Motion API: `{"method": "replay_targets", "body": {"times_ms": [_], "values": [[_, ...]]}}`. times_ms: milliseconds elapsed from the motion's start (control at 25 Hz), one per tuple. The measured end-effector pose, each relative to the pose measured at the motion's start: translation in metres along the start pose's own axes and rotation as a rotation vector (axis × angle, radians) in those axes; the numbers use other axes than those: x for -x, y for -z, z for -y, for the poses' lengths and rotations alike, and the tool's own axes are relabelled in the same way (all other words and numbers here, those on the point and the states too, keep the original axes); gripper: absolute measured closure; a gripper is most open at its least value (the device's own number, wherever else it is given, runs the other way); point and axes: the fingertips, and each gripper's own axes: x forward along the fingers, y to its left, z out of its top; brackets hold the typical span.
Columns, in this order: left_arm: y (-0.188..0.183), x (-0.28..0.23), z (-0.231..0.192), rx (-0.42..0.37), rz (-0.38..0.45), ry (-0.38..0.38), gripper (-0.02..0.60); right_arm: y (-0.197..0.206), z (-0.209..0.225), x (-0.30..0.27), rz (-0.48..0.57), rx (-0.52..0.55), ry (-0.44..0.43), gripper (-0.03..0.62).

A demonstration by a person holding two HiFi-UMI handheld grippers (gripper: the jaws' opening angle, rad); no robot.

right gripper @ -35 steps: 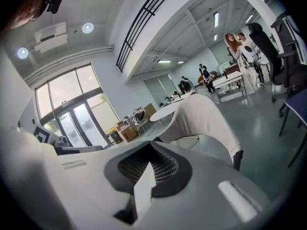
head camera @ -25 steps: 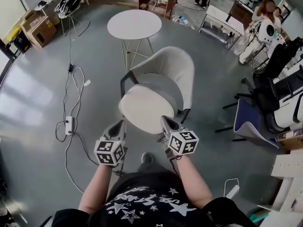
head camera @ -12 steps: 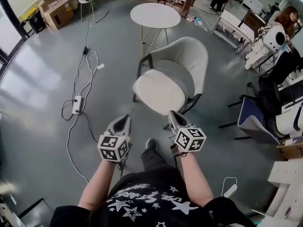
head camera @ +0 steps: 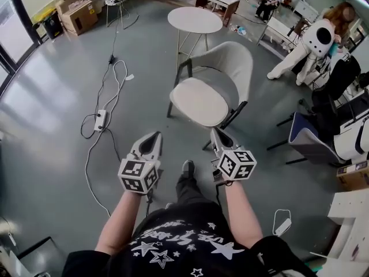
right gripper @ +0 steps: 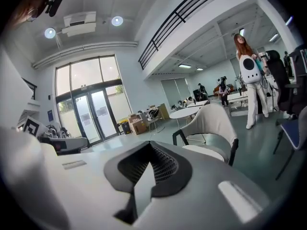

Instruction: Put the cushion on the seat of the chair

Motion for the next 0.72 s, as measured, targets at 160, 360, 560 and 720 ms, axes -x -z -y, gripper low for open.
{"method": "replay_targets", "body": {"times_ms": [160, 360, 560, 720], "values": [[-0.005, 0.026, 0.010, 0.010, 0.038, 0.016, 0.572, 0.007, -0.019, 0.028, -0.002, 0.026, 0.000, 0.591], [0.006, 0.045, 0.023, 0.010, 0.042, 0.030, 0.572, 0.025, -0.022, 0.061, -0.009, 0.021, 0.029, 0.591], [0.012, 0.061, 0.039, 0.000, 0.044, 0.058, 0.572, 0.033, -0.025, 0.088, -0.004, 0.025, 0.053, 0.591], [0.009, 0.068, 0.048, -0.014, 0.058, 0.066, 0.572, 0.034, -0.035, 0.096, -0.004, 0.041, 0.044, 0.591]]}}
